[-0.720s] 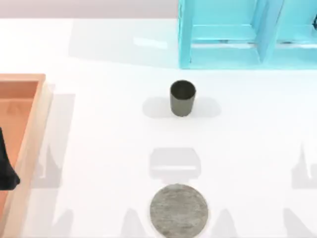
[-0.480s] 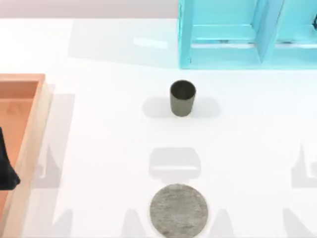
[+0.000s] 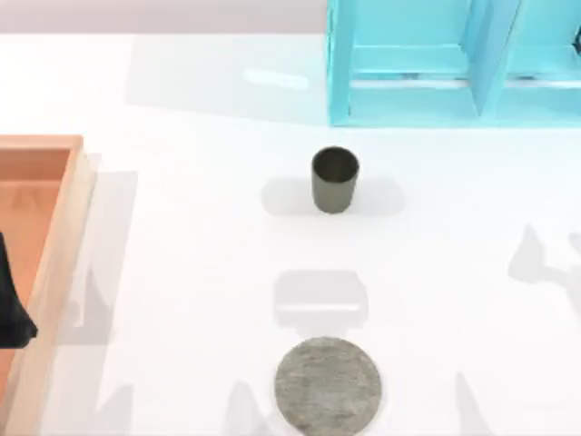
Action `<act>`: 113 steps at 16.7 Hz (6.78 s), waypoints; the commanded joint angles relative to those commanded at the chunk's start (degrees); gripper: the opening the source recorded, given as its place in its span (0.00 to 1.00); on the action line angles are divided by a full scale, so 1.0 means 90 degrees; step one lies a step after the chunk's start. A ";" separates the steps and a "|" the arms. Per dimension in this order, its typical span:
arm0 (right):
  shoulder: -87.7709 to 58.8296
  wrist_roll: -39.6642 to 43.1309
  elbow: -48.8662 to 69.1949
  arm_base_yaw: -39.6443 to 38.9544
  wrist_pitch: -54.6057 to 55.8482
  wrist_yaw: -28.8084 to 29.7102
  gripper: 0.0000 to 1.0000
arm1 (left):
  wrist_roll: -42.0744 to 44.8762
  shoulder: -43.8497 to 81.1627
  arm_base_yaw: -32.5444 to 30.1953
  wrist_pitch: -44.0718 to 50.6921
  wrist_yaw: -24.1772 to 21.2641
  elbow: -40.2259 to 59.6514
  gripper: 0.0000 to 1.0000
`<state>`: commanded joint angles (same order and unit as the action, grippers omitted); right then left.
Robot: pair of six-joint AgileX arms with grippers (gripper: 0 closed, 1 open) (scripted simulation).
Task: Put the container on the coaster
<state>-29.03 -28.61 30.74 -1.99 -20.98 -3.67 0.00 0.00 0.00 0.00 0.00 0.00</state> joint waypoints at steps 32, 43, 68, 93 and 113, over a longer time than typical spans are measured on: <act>-1.3035 -1.0090 1.3551 -0.2815 -0.7730 -0.0663 1.00 | 0.0000 0.0000 0.0000 0.0000 0.0000 0.0000 1.00; -1.2847 -1.0295 1.0893 -0.3047 -0.5237 -0.0637 1.00 | 0.0000 0.0000 0.0000 0.0000 0.0000 0.0000 1.00; -1.2839 -1.0332 1.0661 -0.3080 -0.5005 -0.0635 0.00 | 0.0000 0.0000 0.0000 0.0000 0.0000 0.0000 1.00; -0.9570 -0.2047 0.6996 -0.4778 -0.6112 -0.0247 0.00 | 0.0000 0.0000 0.0000 0.0000 0.0000 0.0000 1.00; -0.9909 -0.2121 0.5847 -0.5005 -0.4639 -0.0260 0.00 | 0.0000 0.0000 0.0000 0.0000 0.0000 0.0000 1.00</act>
<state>-118.22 -47.70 83.36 -47.04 -62.73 -6.00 0.00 0.00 0.00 0.00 0.00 0.00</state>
